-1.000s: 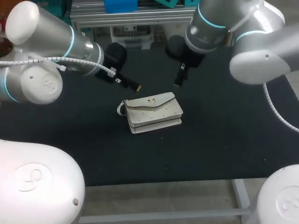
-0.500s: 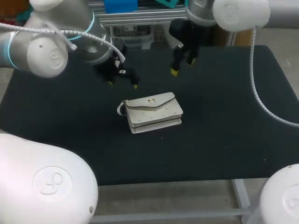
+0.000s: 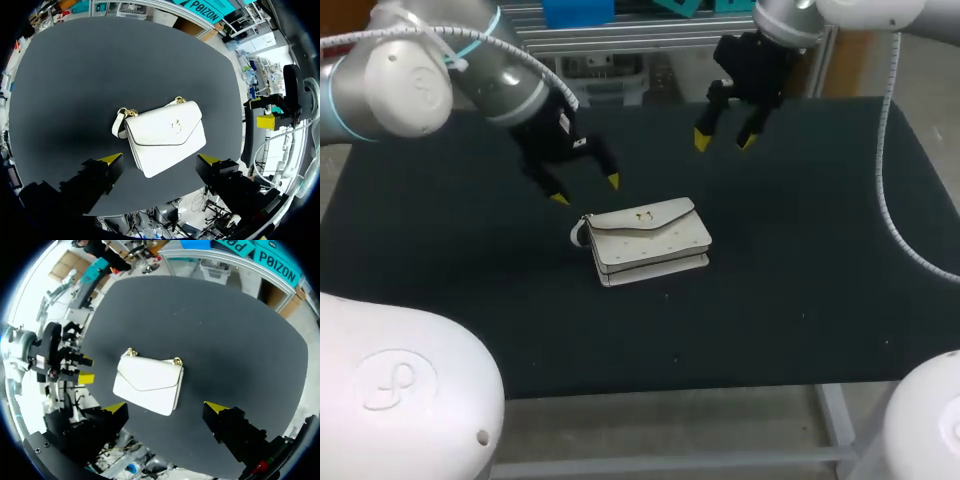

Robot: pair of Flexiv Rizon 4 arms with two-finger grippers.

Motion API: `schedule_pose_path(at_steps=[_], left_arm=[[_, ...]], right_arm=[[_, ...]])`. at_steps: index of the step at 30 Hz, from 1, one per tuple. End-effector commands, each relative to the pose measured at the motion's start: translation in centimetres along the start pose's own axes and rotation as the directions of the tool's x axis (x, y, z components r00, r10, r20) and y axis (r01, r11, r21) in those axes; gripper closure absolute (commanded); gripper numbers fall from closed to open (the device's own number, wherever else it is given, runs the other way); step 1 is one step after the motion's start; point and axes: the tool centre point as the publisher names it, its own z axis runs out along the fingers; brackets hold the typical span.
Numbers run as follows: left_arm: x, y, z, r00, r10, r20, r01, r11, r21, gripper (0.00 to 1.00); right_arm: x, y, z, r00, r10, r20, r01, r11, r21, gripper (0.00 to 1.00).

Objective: Pick up the bag, open it, inspect its contents, close it, and place it on the opposite side

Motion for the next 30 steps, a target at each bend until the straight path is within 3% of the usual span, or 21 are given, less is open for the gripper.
schedule_pose_path(at_steps=[1, 2, 18, 22, 26, 30], left_arm=[[-0.2, 1.8, 0.4, 0.970, -0.134, -0.204, 0.155, 0.984, 0.092, 0.00], [-0.2, 1.8, 0.4, 0.970, -0.134, -0.204, 0.155, 0.984, 0.092, 0.00], [-0.2, 1.8, 0.4, 0.970, -0.134, -0.204, 0.155, 0.984, 0.092, 0.00], [-0.1, 2.2, 1.8, 0.969, -0.137, -0.203, 0.155, 0.985, 0.075, 0.00], [-0.9, 2.1, 3.1, 0.959, -0.166, -0.230, 0.182, 0.982, 0.053, 0.00], [-2.2, 1.2, 4.1, 0.935, -0.237, -0.265, 0.240, 0.970, -0.021, 0.00]], right_arm=[[0.1, -2.0, 0.4, 0.999, 0.046, -0.008, -0.046, 0.978, -0.204, 0.00], [0.4, -2.2, 0.5, 0.999, 0.040, -0.002, -0.040, 0.971, -0.235, 0.00], [0.4, -2.2, 0.5, 0.999, 0.040, -0.002, -0.040, 0.971, -0.235, 0.00], [-0.7, -1.8, 1.8, 0.969, 0.193, -0.152, -0.211, 0.971, -0.116, 0.00], [-1.5, -0.9, 3.7, 0.918, 0.291, -0.271, -0.301, 0.954, 0.004, 0.00], [-1.6, 0.0, 5.3, 0.888, 0.343, -0.307, -0.335, 0.939, 0.080, 0.00]])
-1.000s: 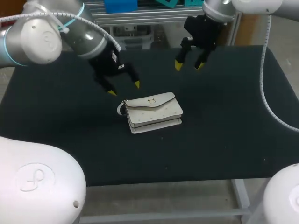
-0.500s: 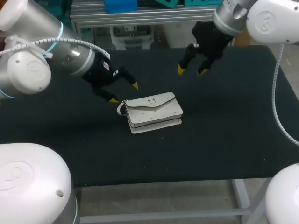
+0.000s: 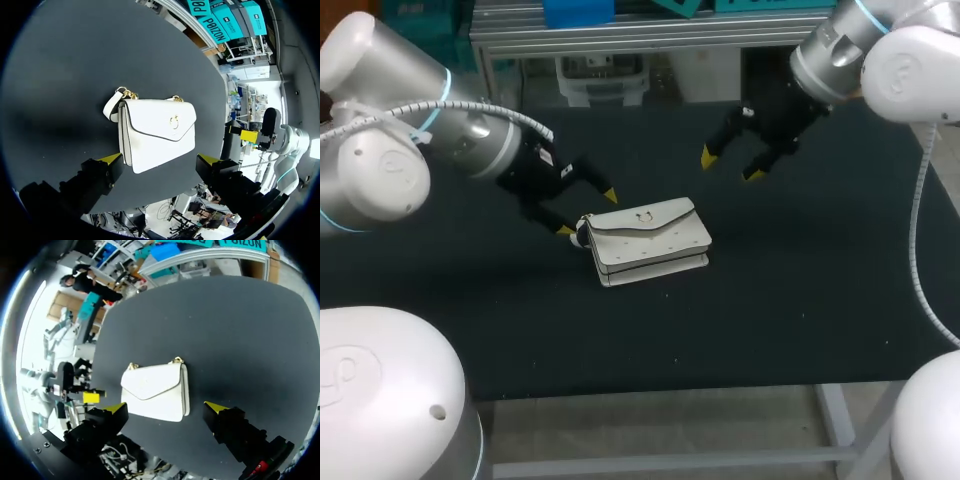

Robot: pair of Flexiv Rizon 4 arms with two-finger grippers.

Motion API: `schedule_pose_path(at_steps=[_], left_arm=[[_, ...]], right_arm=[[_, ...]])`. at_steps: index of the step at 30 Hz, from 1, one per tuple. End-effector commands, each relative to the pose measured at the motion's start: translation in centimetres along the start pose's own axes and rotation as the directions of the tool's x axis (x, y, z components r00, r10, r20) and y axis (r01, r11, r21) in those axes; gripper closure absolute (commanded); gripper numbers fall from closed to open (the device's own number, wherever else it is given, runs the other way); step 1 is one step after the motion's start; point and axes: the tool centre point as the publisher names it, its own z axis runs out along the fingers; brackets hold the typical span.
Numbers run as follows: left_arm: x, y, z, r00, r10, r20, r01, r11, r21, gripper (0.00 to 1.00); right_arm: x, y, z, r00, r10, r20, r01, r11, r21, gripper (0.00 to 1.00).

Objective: Pick up the bag, open it, inspect its contents, close it, and place it on the opposite side

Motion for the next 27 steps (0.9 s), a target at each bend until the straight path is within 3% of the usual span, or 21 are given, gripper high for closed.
schedule_pose_path(at_steps=[1, 11, 15, 19, 27], left_arm=[[-1.5, -1.9, 1.6, 0.997, -0.049, -0.058, 0.046, 0.997, -0.054, 0.00], [-2.4, -3.2, 3.3, 0.988, -0.092, -0.122, 0.080, 0.992, -0.096, 0.01], [-2.3, -3.5, 3.9, 0.986, -0.104, -0.129, 0.091, 0.990, -0.106, 0.07], [-2.2, -3.7, 4.3, 0.982, -0.122, -0.146, 0.105, 0.987, -0.118, 0.22], [-2.1, -3.8, 5.3, 0.980, -0.135, -0.148, 0.117, 0.985, -0.123, 0.27]], right_arm=[[-0.6, 2.4, 2.3, 0.985, 0.133, -0.106, -0.107, 0.969, 0.223, 0.00], [-1.5, 3.6, 6.7, 0.958, 0.229, -0.174, -0.166, 0.935, 0.313, 0.00], [-2.1, 3.5, 7.7, 0.944, 0.274, -0.186, -0.196, 0.916, 0.351, 0.00], [-2.1, 3.4, 8.3, 0.939, 0.289, -0.185, -0.207, 0.907, 0.367, 0.00], [-1.8, 2.7, 10.2, 0.921, 0.321, -0.218, -0.209, 0.884, 0.419, 0.00]])
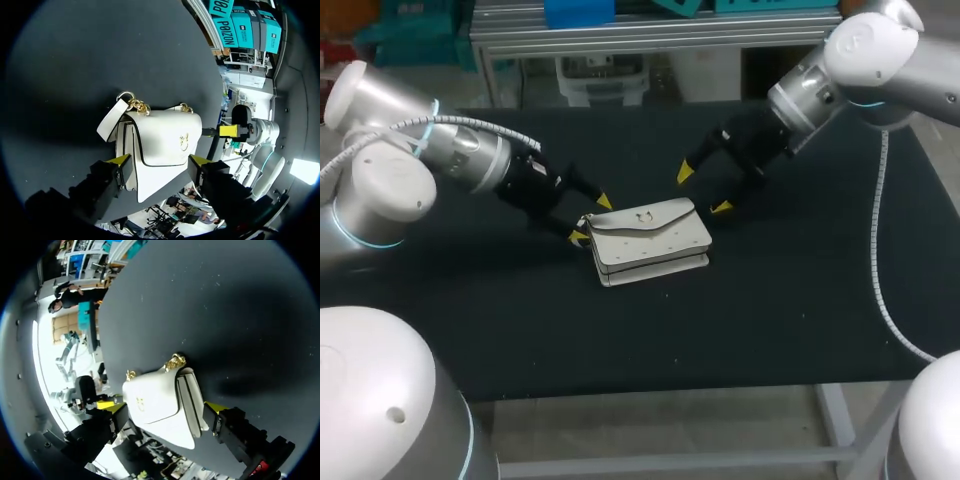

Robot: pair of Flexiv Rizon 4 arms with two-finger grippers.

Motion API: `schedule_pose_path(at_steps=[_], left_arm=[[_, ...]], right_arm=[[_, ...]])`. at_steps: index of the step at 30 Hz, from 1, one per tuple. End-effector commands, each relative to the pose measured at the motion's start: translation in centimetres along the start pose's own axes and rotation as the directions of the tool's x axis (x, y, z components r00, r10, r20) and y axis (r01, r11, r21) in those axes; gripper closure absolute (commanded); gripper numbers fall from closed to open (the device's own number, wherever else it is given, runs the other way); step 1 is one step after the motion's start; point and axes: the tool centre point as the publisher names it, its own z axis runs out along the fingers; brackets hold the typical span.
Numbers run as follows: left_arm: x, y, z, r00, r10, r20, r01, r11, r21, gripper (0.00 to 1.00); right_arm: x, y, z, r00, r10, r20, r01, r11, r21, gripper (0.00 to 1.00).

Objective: Pick up the bag, open it, inspect its contents, close it, and place it on the opposite side

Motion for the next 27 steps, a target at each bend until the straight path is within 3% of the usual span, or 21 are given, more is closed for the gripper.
schedule_pose_path(at_steps=[1, 6, 10, 13, 16, 23, 27], left_arm=[[-0.2, -0.4, 0.8, 1.000, -0.002, -0.004, 0.002, 1.000, -0.003, 0.26], [-0.6, -0.6, 1.3, 1.000, -0.017, -0.007, 0.017, 1.000, -0.013, 0.26], [-0.7, -0.7, 1.4, 1.000, -0.017, -0.014, 0.017, 1.000, -0.015, 0.29], [-0.9, -0.8, 1.5, 1.000, -0.021, -0.023, 0.020, 1.000, -0.017, 0.39], [-1.0, -0.9, 1.6, 0.999, -0.026, -0.030, 0.025, 0.999, -0.019, 0.40], [-1.2, -1.6, 2.5, 0.998, -0.052, -0.033, 0.051, 0.998, -0.038, 0.52], [-1.3, -1.7, 3.0, 0.998, -0.063, -0.029, 0.062, 0.997, -0.044, 0.73]], right_arm=[[-0.4, 0.6, 1.2, 1.000, 0.003, -0.027, 0.001, 0.988, 0.152, 0.00], [-0.1, 0.1, 2.2, 0.999, 0.000, -0.043, 0.007, 0.985, 0.173, 0.10], [0.0, 0.0, 2.7, 0.999, -0.003, -0.052, 0.012, 0.984, 0.176, 0.25], [0.2, -0.1, 2.8, 0.998, -0.007, -0.056, 0.017, 0.984, 0.175, 0.38], [0.3, -0.1, 2.9, 0.998, -0.010, -0.060, 0.021, 0.984, 0.178, 0.47], [0.0, -0.2, 3.9, 0.998, -0.002, -0.062, 0.014, 0.981, 0.195, 0.52], [-0.4, -0.6, 4.6, 0.998, 0.002, -0.069, 0.012, 0.978, 0.209, 0.54]])
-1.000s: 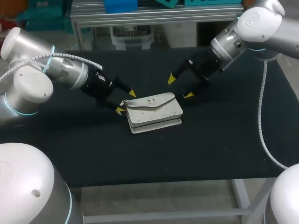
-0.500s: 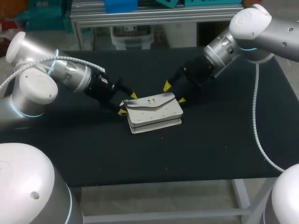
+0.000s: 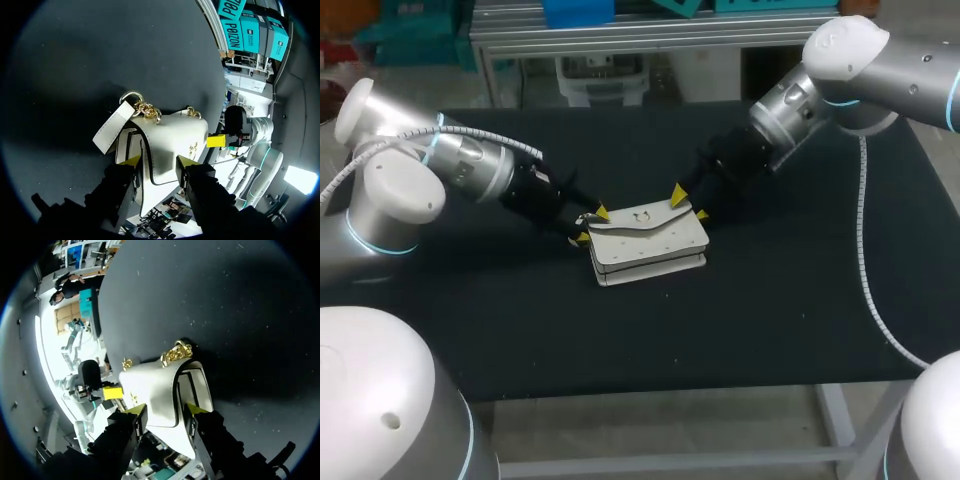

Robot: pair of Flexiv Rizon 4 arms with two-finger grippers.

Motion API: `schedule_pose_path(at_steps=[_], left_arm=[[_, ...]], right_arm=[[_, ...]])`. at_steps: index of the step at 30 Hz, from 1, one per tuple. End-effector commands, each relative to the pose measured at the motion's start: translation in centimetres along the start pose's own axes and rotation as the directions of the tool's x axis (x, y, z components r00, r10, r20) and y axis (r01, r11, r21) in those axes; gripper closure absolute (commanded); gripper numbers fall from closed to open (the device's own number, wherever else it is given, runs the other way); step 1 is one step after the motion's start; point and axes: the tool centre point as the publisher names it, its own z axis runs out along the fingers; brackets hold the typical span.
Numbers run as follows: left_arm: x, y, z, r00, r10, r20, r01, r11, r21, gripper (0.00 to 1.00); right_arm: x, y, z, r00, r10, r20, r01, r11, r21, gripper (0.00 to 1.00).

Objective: Pick up the bag, open it, inspect its contents, close it, and place it on the opposite side

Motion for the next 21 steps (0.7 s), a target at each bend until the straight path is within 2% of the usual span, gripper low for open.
schedule_pose_path(at_steps=[1, 2, 3, 5, 8, 9, 13, 16, 18, 19, 20, 21], left_arm=[[-0.1, -0.6, 1.0, 1.000, -0.003, 0.001, 0.003, 1.000, -0.014, 0.85], [-0.1, -0.7, 1.3, 1.000, -0.006, 0.004, 0.006, 1.000, -0.015, 0.98], [-0.1, -0.7, 1.4, 1.000, -0.007, 0.007, 0.007, 1.000, -0.014, 1.00], [-0.1, -0.7, 1.8, 1.000, -0.006, 0.014, 0.006, 1.000, -0.013, 1.00], [0.2, -0.8, 2.1, 1.000, 0.004, 0.009, -0.004, 1.000, -0.014, 1.00], [0.3, -0.8, 2.1, 1.000, 0.014, -0.001, -0.014, 1.000, -0.012, 1.00], [1.1, -0.8, 2.0, 0.997, 0.064, -0.031, -0.064, 0.998, 0.000, 1.00], [1.6, -0.9, 2.5, 0.996, 0.085, -0.015, -0.085, 0.996, 0.005, 1.00], [1.6, -0.9, 2.5, 0.996, 0.086, -0.016, -0.085, 0.996, 0.007, 0.58], [1.5, -0.9, 2.4, 0.996, 0.086, -0.017, -0.086, 0.996, 0.008, 0.52], [1.4, -0.8, 2.2, 0.996, 0.087, -0.020, -0.087, 0.996, 0.011, 0.50], [1.3, -0.8, 2.1, 0.996, 0.088, -0.022, -0.088, 0.996, 0.013, 0.50]], right_arm=[[-0.3, 0.4, 0.8, 1.000, -0.002, -0.012, 0.003, 0.998, 0.061, 0.55], [-0.3, 0.2, 1.0, 1.000, -0.008, -0.017, 0.009, 0.998, 0.060, 0.56], [-0.4, 0.2, 1.1, 1.000, -0.010, -0.020, 0.012, 0.998, 0.058, 0.56], [-0.4, -0.2, 1.3, 0.999, -0.023, -0.030, 0.024, 0.999, 0.047, 0.66], [-0.3, -0.5, 1.2, 0.999, -0.037, -0.033, 0.038, 0.999, 0.023, 0.87], [-0.3, -0.6, 1.1, 0.999, -0.041, -0.026, 0.042, 0.999, 0.011, 1.00], [-0.3, -1.0, 0.7, 0.998, -0.057, -0.024, 0.057, 0.998, -0.028, 1.00], [-0.3, -1.3, 0.6, 0.997, -0.070, -0.016, 0.069, 0.996, -0.051, 1.00], [-0.4, -1.4, 0.6, 0.998, -0.066, -0.004, 0.065, 0.995, -0.073, 0.58], [-0.5, -1.5, 0.5, 0.998, -0.064, -0.010, 0.063, 0.995, -0.075, 0.40], [-0.6, -1.6, 0.5, 0.998, -0.061, -0.010, 0.060, 0.995, -0.081, 0.00], [-0.7, -1.7, 0.4, 0.998, -0.056, -0.006, 0.055, 0.994, -0.094, 0.00]])
